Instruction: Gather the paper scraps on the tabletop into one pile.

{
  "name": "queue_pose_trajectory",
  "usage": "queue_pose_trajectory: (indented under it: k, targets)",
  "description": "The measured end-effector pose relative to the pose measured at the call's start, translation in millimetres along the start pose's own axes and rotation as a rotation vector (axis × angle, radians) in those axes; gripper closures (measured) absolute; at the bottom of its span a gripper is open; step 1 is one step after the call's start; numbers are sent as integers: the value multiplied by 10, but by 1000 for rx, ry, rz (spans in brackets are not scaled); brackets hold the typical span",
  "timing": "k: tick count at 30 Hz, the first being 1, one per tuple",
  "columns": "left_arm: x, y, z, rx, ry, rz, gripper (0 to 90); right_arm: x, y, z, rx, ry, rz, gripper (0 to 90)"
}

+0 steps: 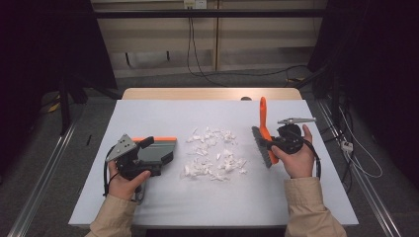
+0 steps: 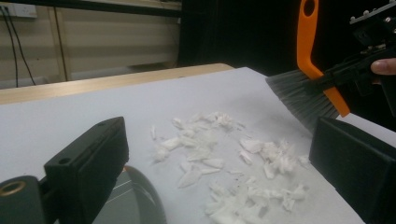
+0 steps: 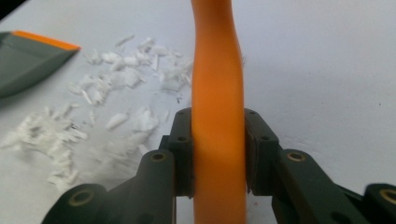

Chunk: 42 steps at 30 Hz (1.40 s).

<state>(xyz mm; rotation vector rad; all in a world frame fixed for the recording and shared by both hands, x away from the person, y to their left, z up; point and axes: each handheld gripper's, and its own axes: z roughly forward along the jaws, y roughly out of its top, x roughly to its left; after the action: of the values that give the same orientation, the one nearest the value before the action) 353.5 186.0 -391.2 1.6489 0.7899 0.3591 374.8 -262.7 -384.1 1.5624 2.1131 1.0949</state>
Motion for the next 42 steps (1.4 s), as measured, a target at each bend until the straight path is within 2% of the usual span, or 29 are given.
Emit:
queue_pose_trajectory:
  k: [4,8,12,13,14,17,20,22,27,31,32,35,36,38,40,42]
  targets:
    - [32,-27,-14,7,8,-7,47,-37,-53,120,20,-21,-4,702]
    - [53,-39,-39,7,12,-14,48,-75,-81,173,8,-58,-18,707]
    - [99,-57,-65,8,16,-11,49,-93,-95,205,1,-43,-28,706]
    - [104,-62,-73,5,20,-14,49,-87,-104,221,9,-51,-29,704]
    - [115,-64,-84,10,21,-4,49,-81,-112,234,20,-64,-45,703]
    - [123,-74,-100,7,26,-9,49,-57,-133,263,45,-92,-86,688]
    - [135,-87,-104,7,21,-20,50,-49,-138,243,44,-84,-91,667]
    - [139,-95,-110,11,21,-16,52,-48,-143,230,46,-96,-100,644]
    - [138,-99,-140,10,23,-10,52,-35,-141,136,28,-83,-123,602]
    - [153,-123,-184,20,24,-8,52,-40,-165,91,59,-80,-130,579]
    - [154,-129,-193,18,24,-11,52,-40,-181,94,83,-76,-127,572]
    - [156,-147,-215,17,27,-17,53,-67,-230,120,105,-84,-138,641]
    - [156,-157,-222,19,29,-17,53,-78,-237,122,108,-93,-142,639]
    - [163,-175,-230,34,29,-6,53,-103,-248,126,109,-99,-128,707]
    - [165,-187,-235,31,30,-15,53,-119,-253,129,106,-91,-111,715]
    - [172,-191,-249,29,34,-20,53,-119,-252,126,112,-91,-120,717]
